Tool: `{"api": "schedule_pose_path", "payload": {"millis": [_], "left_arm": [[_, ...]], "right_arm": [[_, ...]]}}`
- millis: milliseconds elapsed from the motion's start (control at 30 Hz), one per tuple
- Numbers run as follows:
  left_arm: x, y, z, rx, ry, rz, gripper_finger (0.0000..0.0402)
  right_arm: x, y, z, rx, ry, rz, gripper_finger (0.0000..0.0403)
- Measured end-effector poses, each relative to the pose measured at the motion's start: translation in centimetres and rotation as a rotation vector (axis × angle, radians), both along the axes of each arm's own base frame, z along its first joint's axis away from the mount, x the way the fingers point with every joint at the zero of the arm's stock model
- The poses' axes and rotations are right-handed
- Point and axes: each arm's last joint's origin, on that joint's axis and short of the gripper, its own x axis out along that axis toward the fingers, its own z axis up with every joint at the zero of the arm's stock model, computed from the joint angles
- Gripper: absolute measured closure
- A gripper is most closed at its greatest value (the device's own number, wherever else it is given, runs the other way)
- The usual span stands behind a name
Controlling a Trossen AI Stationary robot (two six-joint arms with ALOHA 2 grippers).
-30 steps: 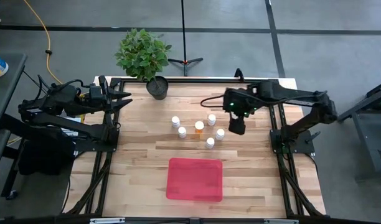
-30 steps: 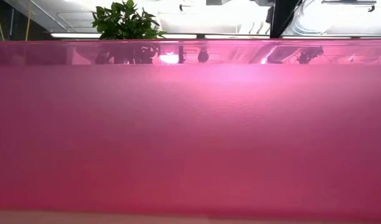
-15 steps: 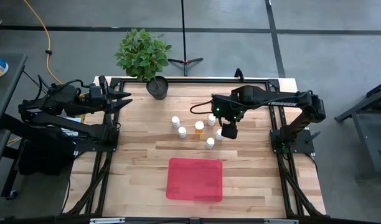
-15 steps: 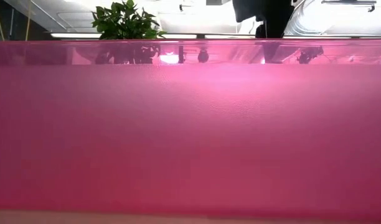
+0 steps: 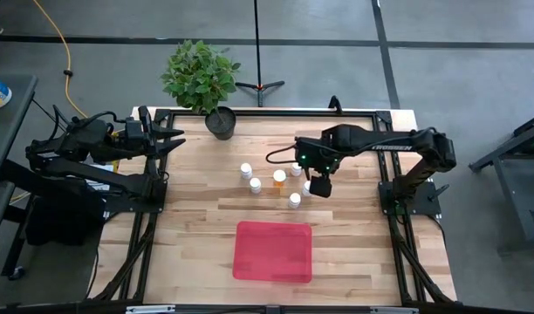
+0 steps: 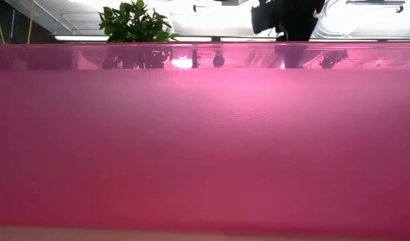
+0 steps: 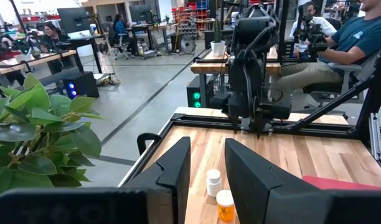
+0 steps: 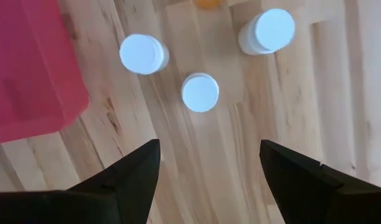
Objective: Pick and place pill bottles into a basket
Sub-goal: Put the white pill bottle into the red bin
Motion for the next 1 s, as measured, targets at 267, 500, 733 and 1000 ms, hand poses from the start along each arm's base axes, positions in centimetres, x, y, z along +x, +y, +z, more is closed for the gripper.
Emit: {"api": "schedule_pose_path", "payload": {"millis": [267,500,733,1000], "left_arm": [[0.0,0.0,0.0,0.0,0.0,0.0,0.0268],[0.0,0.0,0.0,0.0,0.0,0.001,0.0268],[0.0,0.0,0.0,0.0,0.0,0.002,0.0268],[0.0,0.0,0.0,0.001,0.0,0.002,0.0268]], "right_arm": [[0.4,0.1,-2.4,0.035,-0.032,-0.001,0.0137],[0.5,0.0,-4.4,0.045,-0.046,-0.013,0.0137],[0.5,-0.6,-6.0,0.06,-0.081,-0.041,0.0137],[0.5,-1.3,-6.8,0.063,-0.103,-0.062,0.0137]]}}
